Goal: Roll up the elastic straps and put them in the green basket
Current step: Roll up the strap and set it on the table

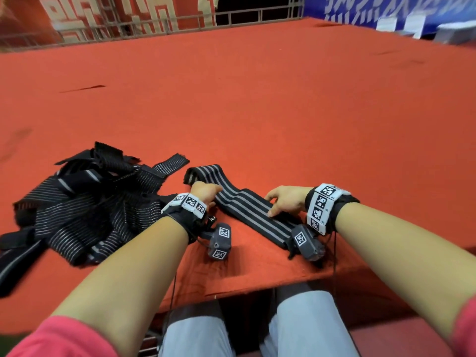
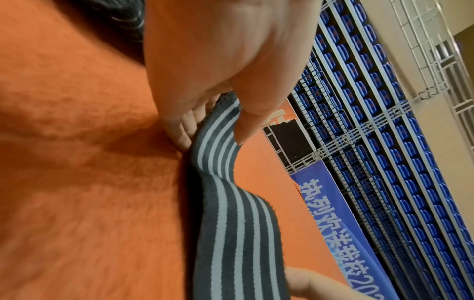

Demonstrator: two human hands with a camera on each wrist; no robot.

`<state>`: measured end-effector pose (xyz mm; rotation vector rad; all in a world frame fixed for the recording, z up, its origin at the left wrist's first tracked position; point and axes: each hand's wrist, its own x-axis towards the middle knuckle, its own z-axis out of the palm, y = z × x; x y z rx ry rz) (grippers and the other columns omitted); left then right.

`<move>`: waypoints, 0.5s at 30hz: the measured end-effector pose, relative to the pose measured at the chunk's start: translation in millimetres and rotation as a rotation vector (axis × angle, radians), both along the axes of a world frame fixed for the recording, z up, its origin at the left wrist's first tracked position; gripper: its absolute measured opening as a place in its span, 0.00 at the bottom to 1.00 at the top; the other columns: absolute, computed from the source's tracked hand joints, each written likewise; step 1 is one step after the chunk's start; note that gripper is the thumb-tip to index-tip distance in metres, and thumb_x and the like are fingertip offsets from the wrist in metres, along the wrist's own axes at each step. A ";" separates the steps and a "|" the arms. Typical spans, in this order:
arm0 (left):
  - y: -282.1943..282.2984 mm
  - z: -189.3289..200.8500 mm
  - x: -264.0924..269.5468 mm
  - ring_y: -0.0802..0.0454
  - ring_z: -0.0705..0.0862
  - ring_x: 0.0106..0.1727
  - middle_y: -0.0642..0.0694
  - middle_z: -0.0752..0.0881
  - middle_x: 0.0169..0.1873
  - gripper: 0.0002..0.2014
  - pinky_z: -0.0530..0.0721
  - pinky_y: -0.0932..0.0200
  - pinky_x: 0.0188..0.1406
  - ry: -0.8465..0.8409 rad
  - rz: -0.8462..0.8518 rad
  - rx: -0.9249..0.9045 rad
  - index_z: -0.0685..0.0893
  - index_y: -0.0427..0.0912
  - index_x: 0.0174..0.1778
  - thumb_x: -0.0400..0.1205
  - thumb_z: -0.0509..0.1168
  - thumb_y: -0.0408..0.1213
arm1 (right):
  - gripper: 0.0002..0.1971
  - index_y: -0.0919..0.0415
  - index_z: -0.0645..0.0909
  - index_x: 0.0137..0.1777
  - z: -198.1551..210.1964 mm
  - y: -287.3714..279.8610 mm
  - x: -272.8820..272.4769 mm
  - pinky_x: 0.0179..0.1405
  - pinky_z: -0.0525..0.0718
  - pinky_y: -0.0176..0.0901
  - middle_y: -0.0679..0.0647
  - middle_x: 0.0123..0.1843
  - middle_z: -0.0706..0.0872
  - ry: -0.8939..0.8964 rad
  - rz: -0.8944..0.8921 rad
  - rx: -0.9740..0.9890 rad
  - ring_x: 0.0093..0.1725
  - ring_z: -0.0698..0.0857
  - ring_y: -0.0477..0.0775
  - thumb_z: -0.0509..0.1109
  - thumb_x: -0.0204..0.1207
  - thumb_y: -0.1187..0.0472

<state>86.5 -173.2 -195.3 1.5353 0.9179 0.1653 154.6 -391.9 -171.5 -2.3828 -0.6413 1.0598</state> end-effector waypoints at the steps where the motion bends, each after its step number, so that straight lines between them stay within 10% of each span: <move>1: -5.5 0.0 -4.0 0.46 0.80 0.48 0.40 0.78 0.47 0.08 0.87 0.48 0.49 0.014 -0.007 0.006 0.76 0.36 0.53 0.81 0.68 0.26 | 0.18 0.58 0.80 0.68 1.1 -2.3 -1.2 0.36 0.85 0.41 0.54 0.54 0.85 -0.004 -0.008 -0.004 0.44 0.85 0.50 0.74 0.79 0.66; 7: -46.4 4.8 -33.4 0.55 0.74 0.20 0.41 0.77 0.36 0.04 0.90 0.50 0.33 0.128 -0.145 -0.165 0.75 0.36 0.47 0.84 0.61 0.24 | 0.24 0.54 0.77 0.72 9.7 -26.3 -15.3 0.36 0.86 0.44 0.55 0.45 0.87 -0.043 -0.031 -0.053 0.43 0.87 0.57 0.75 0.77 0.67; 12: -80.4 4.1 -60.3 0.46 0.86 0.37 0.36 0.82 0.41 0.11 0.90 0.51 0.29 0.139 -0.219 -0.157 0.79 0.30 0.61 0.84 0.66 0.28 | 0.31 0.57 0.76 0.75 10.3 -50.8 -34.5 0.59 0.88 0.56 0.57 0.60 0.85 -0.003 -0.090 0.043 0.56 0.87 0.58 0.76 0.73 0.73; 15: -99.3 4.7 -79.2 0.47 0.87 0.38 0.34 0.82 0.48 0.15 0.88 0.54 0.26 0.107 -0.244 -0.136 0.78 0.29 0.65 0.84 0.66 0.29 | 0.30 0.60 0.76 0.74 9.2 -64.8 -50.1 0.53 0.90 0.53 0.55 0.53 0.85 0.070 -0.164 0.163 0.49 0.87 0.56 0.75 0.72 0.75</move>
